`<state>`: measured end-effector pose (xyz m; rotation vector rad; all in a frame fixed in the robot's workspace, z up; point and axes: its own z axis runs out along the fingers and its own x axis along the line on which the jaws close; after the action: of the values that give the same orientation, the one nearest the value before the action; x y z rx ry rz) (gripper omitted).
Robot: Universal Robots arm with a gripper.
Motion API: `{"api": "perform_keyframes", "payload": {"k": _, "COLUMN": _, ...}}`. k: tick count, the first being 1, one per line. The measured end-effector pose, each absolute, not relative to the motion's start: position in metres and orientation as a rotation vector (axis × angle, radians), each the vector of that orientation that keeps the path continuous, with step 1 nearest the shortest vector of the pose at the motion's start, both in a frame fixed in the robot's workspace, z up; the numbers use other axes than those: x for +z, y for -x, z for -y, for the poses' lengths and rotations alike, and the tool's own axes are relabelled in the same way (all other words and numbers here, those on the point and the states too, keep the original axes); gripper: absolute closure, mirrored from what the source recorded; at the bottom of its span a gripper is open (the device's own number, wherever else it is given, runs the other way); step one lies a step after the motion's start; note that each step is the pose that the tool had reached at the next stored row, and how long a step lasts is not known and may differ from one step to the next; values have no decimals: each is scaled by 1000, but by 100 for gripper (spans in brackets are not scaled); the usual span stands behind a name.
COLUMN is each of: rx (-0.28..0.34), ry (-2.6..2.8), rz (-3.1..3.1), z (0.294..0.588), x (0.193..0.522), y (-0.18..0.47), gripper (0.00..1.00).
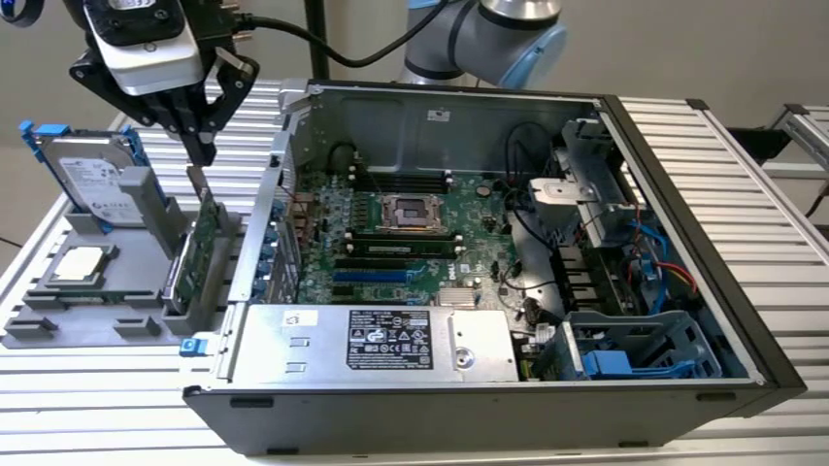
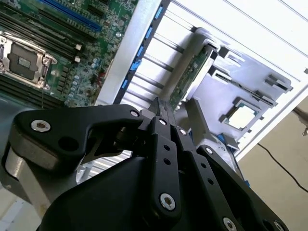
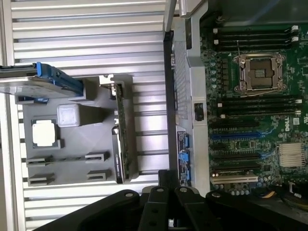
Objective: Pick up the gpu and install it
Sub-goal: 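Reach for the gpu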
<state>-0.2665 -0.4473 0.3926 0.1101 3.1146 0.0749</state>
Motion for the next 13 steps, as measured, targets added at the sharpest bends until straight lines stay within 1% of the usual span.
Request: {"api": "perform_keyframes", "payload": {"k": 13, "rx": 75, "ry": -110, "rz": -3115, "z": 450, "x": 393, "y": 275, "gripper": 100}}
